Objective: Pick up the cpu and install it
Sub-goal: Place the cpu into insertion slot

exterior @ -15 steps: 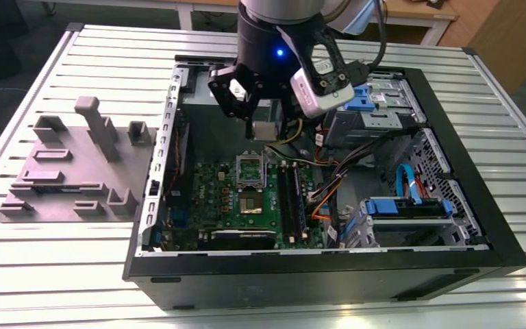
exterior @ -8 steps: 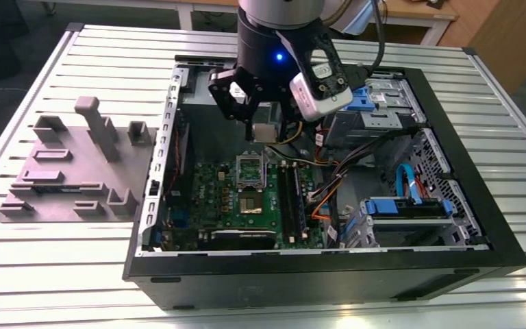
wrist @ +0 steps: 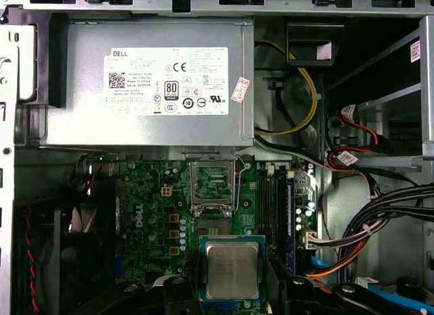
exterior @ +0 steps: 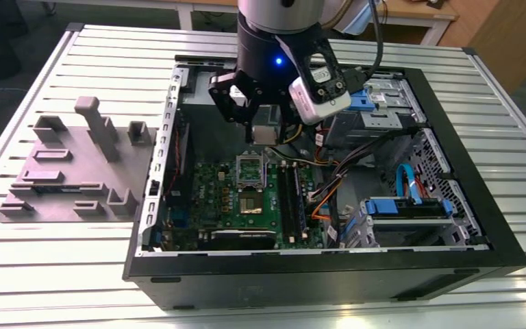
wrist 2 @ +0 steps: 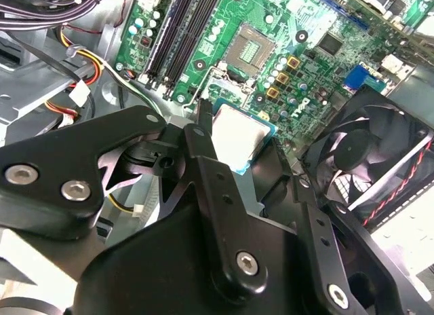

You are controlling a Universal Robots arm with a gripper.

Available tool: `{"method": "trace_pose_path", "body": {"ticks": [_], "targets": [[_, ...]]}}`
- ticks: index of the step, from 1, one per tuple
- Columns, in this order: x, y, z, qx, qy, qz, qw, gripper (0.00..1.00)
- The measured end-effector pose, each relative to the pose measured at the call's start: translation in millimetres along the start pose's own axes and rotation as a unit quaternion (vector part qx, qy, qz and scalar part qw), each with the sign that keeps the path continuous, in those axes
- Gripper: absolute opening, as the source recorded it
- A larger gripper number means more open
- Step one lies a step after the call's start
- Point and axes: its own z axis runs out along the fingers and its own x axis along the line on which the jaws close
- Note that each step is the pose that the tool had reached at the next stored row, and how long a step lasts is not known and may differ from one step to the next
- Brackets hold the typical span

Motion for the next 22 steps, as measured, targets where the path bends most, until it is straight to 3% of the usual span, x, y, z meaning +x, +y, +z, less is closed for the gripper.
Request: {"method": "trace_pose_path", "body": {"ticks": [22], "targets": [[0.2,-0.7,12.8,0.0000,0.0000,0.000,1.00000,0.47]]}}
